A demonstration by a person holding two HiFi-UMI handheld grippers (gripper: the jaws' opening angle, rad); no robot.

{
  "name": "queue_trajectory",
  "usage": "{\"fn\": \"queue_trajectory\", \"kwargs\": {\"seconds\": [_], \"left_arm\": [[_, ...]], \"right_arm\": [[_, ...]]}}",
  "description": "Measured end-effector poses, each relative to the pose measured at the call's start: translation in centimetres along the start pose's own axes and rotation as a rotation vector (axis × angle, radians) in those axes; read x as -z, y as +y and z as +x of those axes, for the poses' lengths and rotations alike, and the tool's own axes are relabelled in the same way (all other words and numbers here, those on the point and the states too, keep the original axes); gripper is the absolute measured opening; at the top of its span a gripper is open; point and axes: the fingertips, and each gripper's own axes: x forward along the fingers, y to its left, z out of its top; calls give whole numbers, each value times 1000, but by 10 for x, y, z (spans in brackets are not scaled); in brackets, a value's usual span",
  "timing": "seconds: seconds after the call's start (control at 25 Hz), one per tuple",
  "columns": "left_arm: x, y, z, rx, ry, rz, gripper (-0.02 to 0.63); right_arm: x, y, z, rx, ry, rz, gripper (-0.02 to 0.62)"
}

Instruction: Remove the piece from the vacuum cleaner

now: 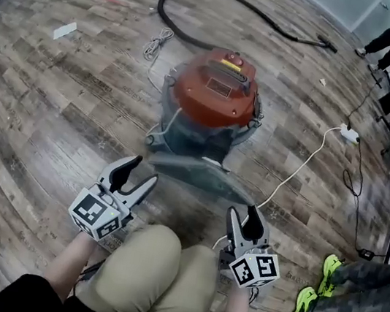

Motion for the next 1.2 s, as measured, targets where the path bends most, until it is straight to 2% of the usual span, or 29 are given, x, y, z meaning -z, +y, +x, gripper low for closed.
{"fn": "queue_trajectory", "kwargs": {"seconds": [0.16,0.28,0.32,0.36,0.44,0.48,0.8,1.0,1.08,1.2], "left_arm": [[1,-6,20,46,34,28,215],[-1,-2,24,27,40,14,213],[-3,-1,23,21,39,5,213],[-4,0,22,11,39,-3,204],[-5,2,19,-11,37,-10,64],[-5,2,16,-15,36,-12,42],[-2,-10,3,-29,-21,-25,25],[2,-21,-3,-23,-21,-37,23],[2,-23,-5,-27,-24,-43,21],[4,-18,-16,-61,-44,-93,21]], "right_arm": [[-14,-5,10,-17,-41,-50,233],[-22,-3,14,-15,-57,-57,216],[-23,-3,15,-2,-52,-68,141],[-22,-3,15,12,-46,-85,99],[-21,-1,13,21,-39,-114,52],[-20,0,11,18,-39,-123,40],[-16,11,3,-19,-59,-147,31],[-12,16,-3,-29,-59,-139,31],[-10,18,-6,-25,-63,-128,31],[-7,14,-18,-13,-81,-70,29]]}}
